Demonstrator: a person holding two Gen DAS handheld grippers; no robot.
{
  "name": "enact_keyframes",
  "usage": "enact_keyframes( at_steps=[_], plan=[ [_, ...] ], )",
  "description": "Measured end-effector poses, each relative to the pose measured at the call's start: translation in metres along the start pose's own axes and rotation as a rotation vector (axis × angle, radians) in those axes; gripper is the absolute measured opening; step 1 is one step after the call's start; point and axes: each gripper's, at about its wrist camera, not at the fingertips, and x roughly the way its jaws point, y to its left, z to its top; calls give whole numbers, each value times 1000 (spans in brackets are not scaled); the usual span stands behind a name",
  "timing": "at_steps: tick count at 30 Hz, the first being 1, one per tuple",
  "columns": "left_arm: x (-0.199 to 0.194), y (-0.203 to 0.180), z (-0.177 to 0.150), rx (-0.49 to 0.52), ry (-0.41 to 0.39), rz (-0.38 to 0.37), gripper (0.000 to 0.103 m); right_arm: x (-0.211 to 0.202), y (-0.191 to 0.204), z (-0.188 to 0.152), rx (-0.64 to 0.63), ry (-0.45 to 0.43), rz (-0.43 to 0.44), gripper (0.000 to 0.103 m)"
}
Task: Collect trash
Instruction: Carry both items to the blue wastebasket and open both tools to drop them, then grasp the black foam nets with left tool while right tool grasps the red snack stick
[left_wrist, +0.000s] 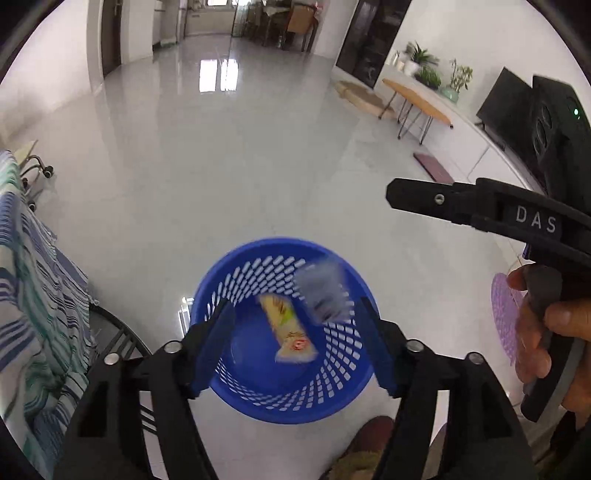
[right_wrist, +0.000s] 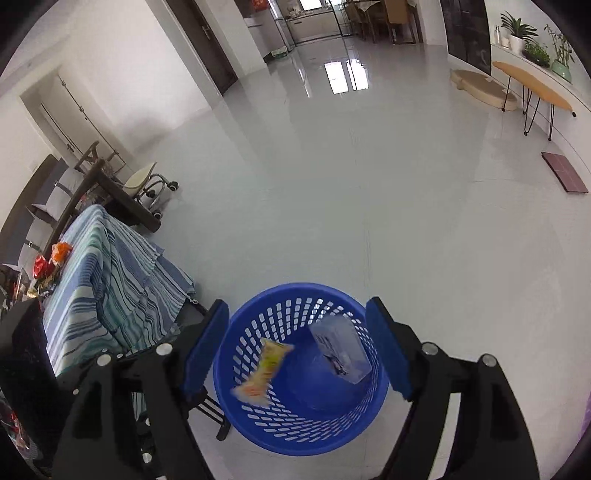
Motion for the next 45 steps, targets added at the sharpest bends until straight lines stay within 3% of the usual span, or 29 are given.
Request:
enact_keyframes(
  at_steps=[4, 9, 16, 21, 29, 35, 41, 45],
  plan=[
    [-53, 4, 1, 13, -114, 25, 90, -27, 10, 5, -28, -103, -32, 85],
    [-135, 15, -18, -10, -224, 28, 96, -57, 48, -7, -101, -233, -76, 92],
    [-207, 60, -89, -56, -209, 134, 97, -74, 131, -56, -275, -311, -49, 93],
    [-238, 117, -145, -148, -159, 217, 97, -67, 203, -109, -392, -265, 13, 93],
    [-293, 215, -210, -235, -149, 370, 97, -48, 317, -175, -527, -133, 163, 93],
    [-315, 267, -239, -274, -133, 399, 97, -28, 389, -201, -663, -4, 222, 93],
    [-336, 301, -242, -199, -137, 391, 97, -22, 409, -218, -742, 56, 225, 93],
    [-347, 314, -222, -29, -151, 363, 98, -21, 407, -223, -740, 76, 220, 93]
  ],
)
